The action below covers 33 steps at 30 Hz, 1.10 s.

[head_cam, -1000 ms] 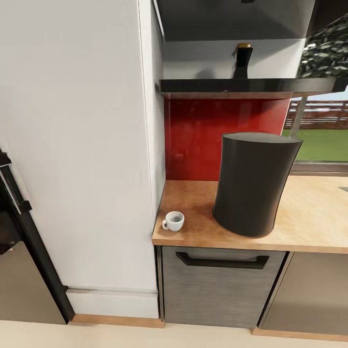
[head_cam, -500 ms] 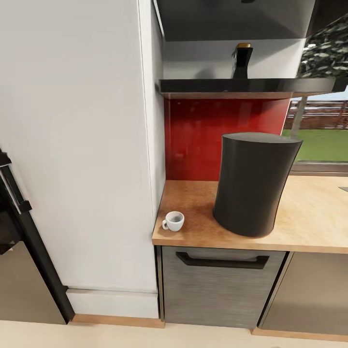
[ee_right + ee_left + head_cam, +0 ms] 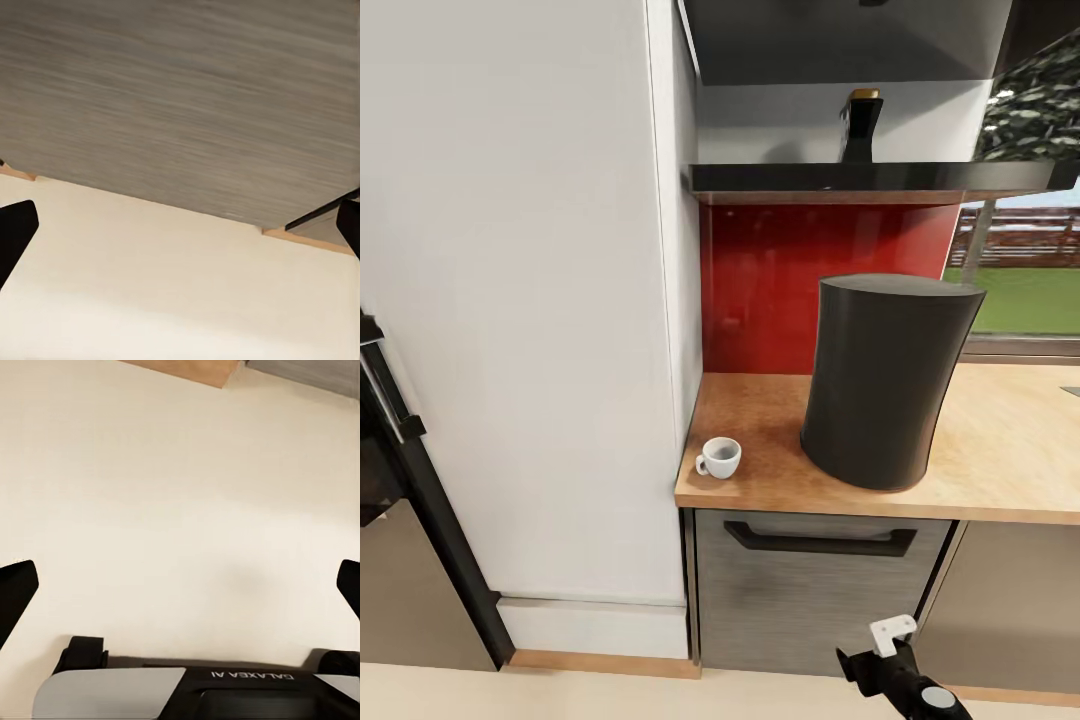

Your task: Set up a coffee station on the kitchen countertop: keep the coffee maker on the countertop, move the bottle of coffee from the kitchen shelf to the counter next to the coffee maker, place a paper coffee filter on top of the coffee maker, put the saucer next to the coffee maker with the coffee cup on the saucer, and place the electric kettle next to the coffee maker.

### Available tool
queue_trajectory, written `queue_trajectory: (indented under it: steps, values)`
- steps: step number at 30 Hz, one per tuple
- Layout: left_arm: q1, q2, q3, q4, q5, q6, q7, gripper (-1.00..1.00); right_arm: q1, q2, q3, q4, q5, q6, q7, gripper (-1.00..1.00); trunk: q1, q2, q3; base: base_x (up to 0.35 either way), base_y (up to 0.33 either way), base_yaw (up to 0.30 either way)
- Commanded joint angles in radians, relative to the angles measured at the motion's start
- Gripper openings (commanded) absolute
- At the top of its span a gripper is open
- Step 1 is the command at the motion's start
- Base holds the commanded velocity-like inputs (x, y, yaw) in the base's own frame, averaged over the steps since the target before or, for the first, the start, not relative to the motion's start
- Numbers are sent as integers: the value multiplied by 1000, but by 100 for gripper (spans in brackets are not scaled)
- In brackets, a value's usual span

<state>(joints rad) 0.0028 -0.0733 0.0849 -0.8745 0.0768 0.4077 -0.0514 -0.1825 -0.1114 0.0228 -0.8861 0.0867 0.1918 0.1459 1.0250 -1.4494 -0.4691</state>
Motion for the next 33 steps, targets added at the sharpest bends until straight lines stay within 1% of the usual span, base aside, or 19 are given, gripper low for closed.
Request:
queue_trajectory:
  steps: [1,4,6,7,9,12,17,21,26,33]
  values:
    - [0,-1,3,6,7,5,-3,100,-1,-1,2,0,9,6,3,100,0,-1,-1,0,0,0]
    - [0,-2,2,44,8,-9,-3,100,-1,-2,3,7,13,5,3,100,0,-1,-1,0,0,0]
    - [0,-7,1,61,8,-33,-3,100,-2,-1,4,10,31,4,3,100,0,-1,-1,0,0,0]
    - [0,-25,-13,120,5,-102,-3,100,-2,3,1,1,111,3,3,100,0,-1,-1,0,0,0]
    - [0,-26,-20,134,6,-124,-2,100,-2,4,2,-2,121,3,3,100,0,-1,-1,0,0,-28]
    - [0,-27,-25,141,7,-139,5,100,-2,4,3,-2,127,3,3,100,0,-1,-1,0,0,-172]
    - [0,-31,-27,148,9,-143,8,100,-2,3,3,-2,128,2,3,100,0,-1,-1,0,0,-262]
    - [0,-31,-27,171,7,-159,8,100,-2,3,3,-2,128,0,3,100,0,-1,-1,0,-28,-269]
    - [0,-31,-27,181,6,-181,10,100,-2,4,3,0,129,0,3,100,0,-1,-1,0,-234,-194]
    - [0,-31,-27,183,6,-183,10,100,-2,5,5,0,130,-6,2,100,0,-1,-1,0,-302,-28]
